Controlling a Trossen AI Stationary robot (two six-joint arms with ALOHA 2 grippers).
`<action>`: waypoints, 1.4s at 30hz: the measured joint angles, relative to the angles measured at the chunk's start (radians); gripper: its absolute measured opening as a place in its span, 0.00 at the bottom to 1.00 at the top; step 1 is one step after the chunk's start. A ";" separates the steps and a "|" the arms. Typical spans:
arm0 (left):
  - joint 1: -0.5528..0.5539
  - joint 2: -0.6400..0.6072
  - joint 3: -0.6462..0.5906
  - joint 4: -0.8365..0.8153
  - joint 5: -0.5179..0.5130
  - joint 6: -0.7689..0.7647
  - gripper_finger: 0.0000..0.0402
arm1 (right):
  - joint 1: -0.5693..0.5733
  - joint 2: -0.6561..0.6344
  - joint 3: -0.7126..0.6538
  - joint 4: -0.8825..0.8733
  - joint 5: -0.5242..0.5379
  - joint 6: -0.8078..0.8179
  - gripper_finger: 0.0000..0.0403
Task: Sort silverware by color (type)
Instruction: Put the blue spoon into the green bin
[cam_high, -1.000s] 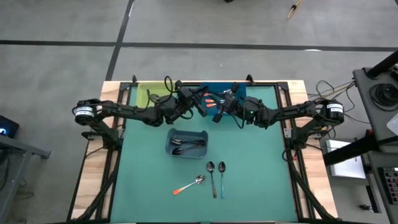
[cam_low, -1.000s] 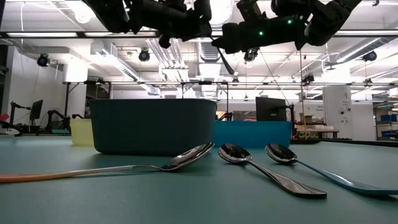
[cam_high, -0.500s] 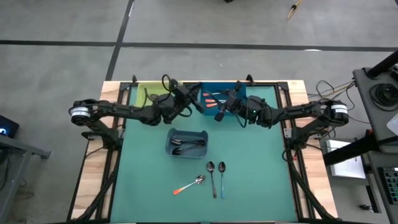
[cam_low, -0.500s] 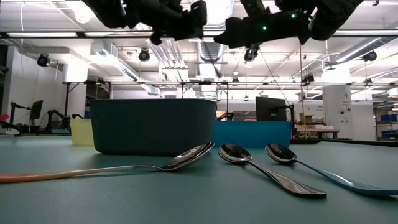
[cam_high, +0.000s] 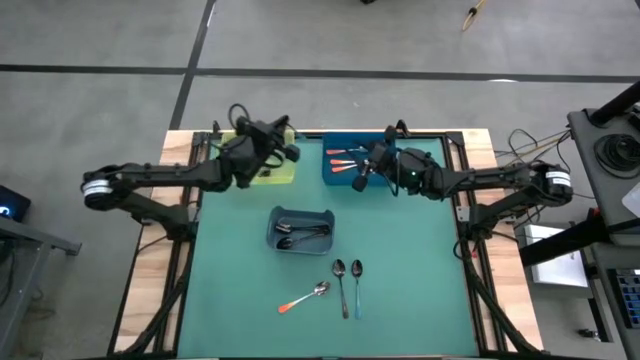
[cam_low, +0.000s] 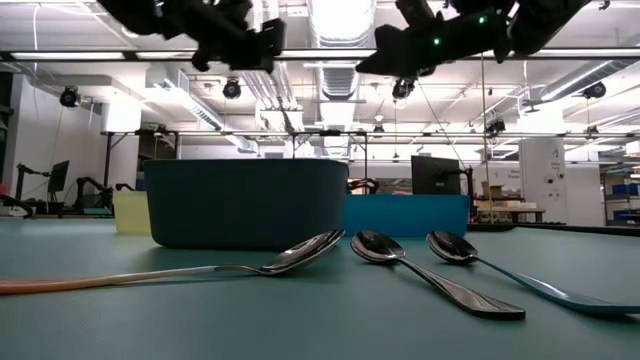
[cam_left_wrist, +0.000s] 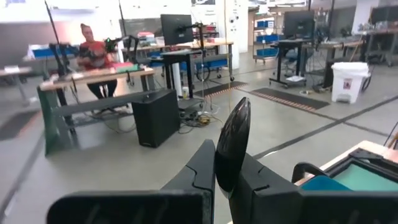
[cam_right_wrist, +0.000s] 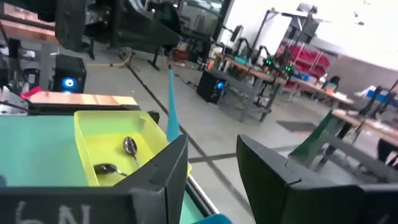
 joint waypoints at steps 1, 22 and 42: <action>0.017 -0.023 -0.025 -0.002 0.019 -0.025 0.00 | -0.009 0.005 0.000 0.000 -0.011 0.018 0.32; 0.389 -0.254 -0.377 -0.004 0.245 -0.420 0.00 | -0.272 0.090 0.000 0.117 -0.195 0.158 0.29; 0.460 -0.008 -0.399 0.041 0.201 -0.690 0.00 | -0.389 0.186 0.042 0.094 -0.195 0.145 0.27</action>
